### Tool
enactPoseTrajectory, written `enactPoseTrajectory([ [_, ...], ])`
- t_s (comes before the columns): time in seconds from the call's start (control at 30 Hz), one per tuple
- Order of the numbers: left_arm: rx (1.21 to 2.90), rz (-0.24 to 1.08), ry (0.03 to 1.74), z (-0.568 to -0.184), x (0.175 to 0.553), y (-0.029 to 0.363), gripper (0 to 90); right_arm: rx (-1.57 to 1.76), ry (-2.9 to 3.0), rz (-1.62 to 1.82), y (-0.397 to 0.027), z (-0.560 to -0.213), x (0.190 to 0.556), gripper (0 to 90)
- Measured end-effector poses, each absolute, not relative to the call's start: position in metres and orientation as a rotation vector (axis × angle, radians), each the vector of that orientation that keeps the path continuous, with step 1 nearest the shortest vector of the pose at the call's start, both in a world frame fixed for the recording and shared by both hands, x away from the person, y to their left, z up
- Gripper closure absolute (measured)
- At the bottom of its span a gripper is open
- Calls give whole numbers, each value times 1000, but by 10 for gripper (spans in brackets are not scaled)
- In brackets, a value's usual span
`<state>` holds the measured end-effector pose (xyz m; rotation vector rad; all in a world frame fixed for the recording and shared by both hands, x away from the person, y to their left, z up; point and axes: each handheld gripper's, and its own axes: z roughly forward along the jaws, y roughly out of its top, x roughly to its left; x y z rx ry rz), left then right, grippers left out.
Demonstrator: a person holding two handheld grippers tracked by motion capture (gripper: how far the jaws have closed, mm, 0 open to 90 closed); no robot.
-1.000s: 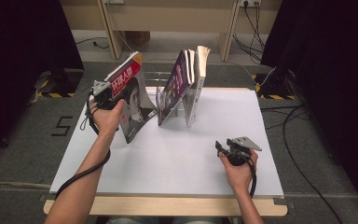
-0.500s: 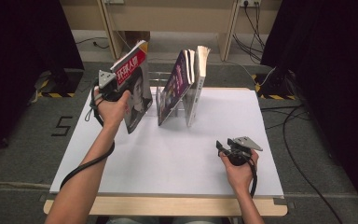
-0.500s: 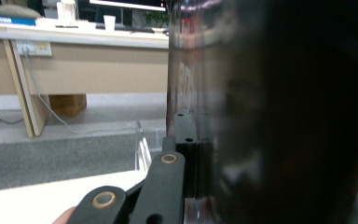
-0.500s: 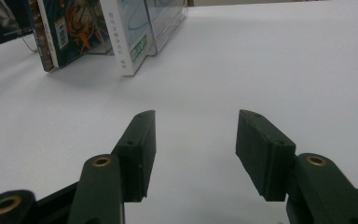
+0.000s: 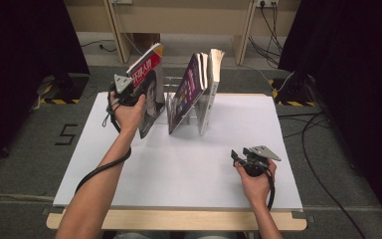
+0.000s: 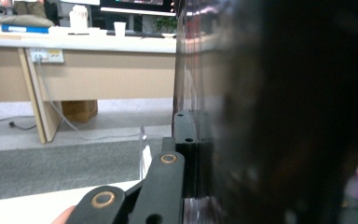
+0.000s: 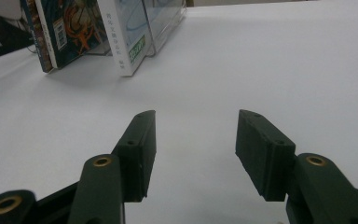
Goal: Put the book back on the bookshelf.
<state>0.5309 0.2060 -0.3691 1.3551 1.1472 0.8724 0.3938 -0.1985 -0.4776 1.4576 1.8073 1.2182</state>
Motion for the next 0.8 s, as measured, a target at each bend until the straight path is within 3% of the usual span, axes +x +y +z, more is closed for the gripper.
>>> enactPoseTrajectory([
  [0.47, 1335, 891, 1155, -377, 524, 219, 853, 1450, 1812, 1215, -197, -478, 394, 485],
  [0.8, 1349, 845, 1151, -374, 520, 223, 766, 1452, 1809, 1216, -196, -478, 393, 485],
])
